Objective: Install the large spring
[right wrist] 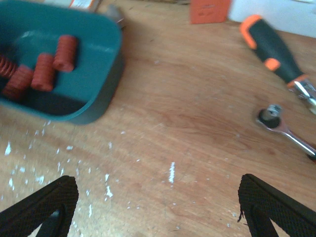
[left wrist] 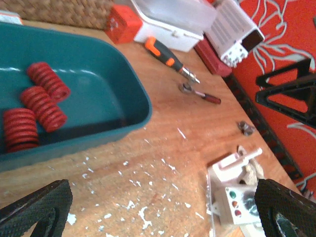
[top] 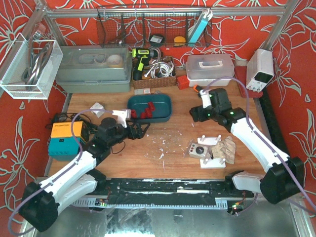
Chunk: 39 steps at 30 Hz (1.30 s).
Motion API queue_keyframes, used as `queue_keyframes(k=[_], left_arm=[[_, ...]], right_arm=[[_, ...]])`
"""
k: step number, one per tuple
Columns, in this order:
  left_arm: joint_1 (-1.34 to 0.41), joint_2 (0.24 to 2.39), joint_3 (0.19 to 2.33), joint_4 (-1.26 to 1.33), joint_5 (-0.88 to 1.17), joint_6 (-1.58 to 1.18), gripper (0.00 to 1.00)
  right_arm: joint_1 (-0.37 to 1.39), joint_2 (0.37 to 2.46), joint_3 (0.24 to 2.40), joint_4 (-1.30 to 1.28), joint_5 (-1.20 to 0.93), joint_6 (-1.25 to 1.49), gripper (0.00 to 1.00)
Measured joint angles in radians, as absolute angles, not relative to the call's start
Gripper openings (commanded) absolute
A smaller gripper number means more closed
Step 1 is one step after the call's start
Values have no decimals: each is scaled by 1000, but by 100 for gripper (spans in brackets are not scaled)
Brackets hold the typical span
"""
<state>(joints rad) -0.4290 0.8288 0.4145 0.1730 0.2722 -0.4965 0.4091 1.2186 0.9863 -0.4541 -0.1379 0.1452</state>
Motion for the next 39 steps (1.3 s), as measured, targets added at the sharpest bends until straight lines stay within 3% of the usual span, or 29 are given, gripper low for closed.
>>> queue_keyframes(k=[13, 18, 25, 39], left_arm=[[-686, 889, 342, 311, 126, -397, 100], [-700, 830, 212, 389, 14, -356, 100], [-701, 753, 169, 382, -155, -324, 100], [-701, 757, 168, 398, -206, -307, 100]], right_arm=[[680, 1297, 1082, -797, 14, -268, 94], [772, 1331, 1078, -918, 52, -360, 90], [784, 1444, 1052, -1018, 78, -402, 83], [804, 1573, 1046, -1043, 95, -408, 88]])
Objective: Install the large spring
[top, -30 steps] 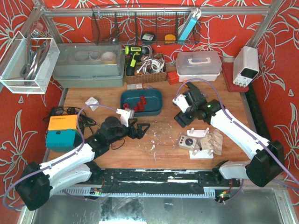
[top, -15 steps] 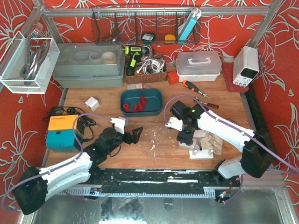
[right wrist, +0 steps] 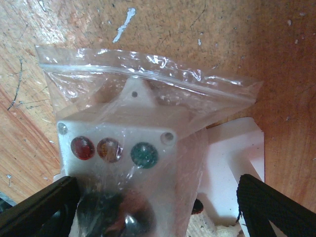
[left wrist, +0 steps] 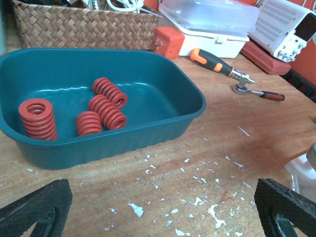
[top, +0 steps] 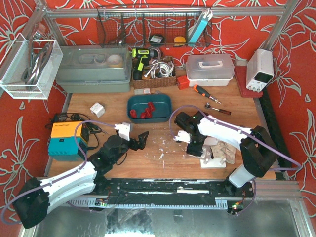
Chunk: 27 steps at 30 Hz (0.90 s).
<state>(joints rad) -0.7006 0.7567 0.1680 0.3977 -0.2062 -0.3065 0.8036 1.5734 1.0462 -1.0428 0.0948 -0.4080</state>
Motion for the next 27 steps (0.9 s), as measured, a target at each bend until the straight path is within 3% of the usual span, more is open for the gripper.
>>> queue_keyframes(k=[11, 27], left_arm=[[-701, 785, 168, 406, -208, -307, 100], [-701, 779, 168, 405, -208, -307, 100]], right_arm=[[810, 1609, 1024, -1031, 101, -411, 89], [818, 1623, 1021, -1004, 121, -416, 82]])
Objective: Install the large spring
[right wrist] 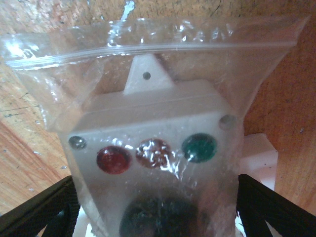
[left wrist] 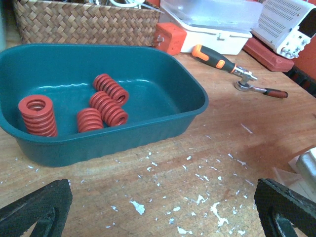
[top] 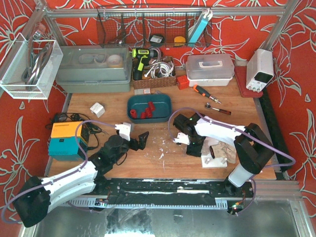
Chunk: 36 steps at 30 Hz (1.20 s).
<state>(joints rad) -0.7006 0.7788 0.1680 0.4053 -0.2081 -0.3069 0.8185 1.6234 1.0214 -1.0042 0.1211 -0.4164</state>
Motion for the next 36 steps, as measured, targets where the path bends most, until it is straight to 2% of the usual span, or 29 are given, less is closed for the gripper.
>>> queue_keyframes(k=[7, 9, 11, 13, 22, 27, 36], left_arm=[[-701, 773, 168, 405, -208, -307, 100], [-701, 772, 168, 405, -208, -307, 100], [-701, 772, 168, 406, -208, -307, 100], [-701, 772, 168, 406, -208, -307, 100], [-701, 771, 168, 406, -207, -306, 100], [-701, 782, 168, 440, -144, -294, 100], [-714, 871, 168, 552, 97, -260, 100]], right_arm=[[818, 1650, 1018, -972, 128, -419, 64], [818, 1648, 1018, -967, 123, -421, 54], [818, 1643, 1018, -964, 120, -415, 39], [818, 1628, 1021, -960, 122, -401, 32], [798, 1534, 1132, -869, 228, -268, 35], [701, 1517, 1191, -768, 272, -173, 36], [567, 1719, 1355, -663, 324, -52, 40]])
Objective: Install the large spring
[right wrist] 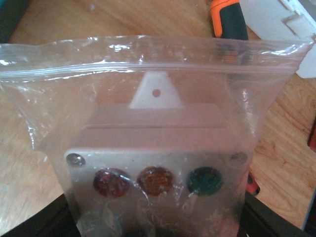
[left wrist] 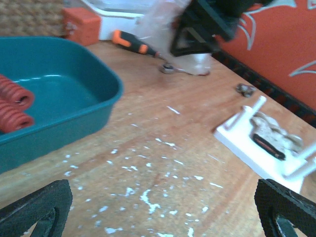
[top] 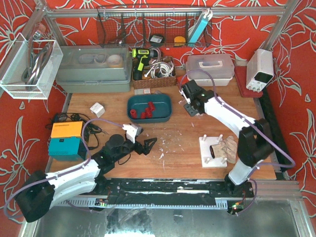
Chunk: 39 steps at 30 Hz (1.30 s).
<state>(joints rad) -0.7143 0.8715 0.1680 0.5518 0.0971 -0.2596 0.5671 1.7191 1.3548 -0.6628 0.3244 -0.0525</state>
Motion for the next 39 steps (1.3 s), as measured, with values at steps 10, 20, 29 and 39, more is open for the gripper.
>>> queue_keyframes(k=[10, 20, 29, 39], left_arm=[[-767, 884, 168, 569, 93, -222, 100], [-767, 797, 168, 559, 20, -220, 100], [-767, 790, 168, 545, 3, -220, 100], [-767, 776, 168, 532, 0, -220, 100]], right_arm=[[532, 1955, 1476, -630, 318, 10, 50], [499, 1993, 1494, -621, 320, 20, 70], [498, 1939, 1489, -638, 326, 37, 78], [498, 1528, 1308, -712, 431, 286, 72]])
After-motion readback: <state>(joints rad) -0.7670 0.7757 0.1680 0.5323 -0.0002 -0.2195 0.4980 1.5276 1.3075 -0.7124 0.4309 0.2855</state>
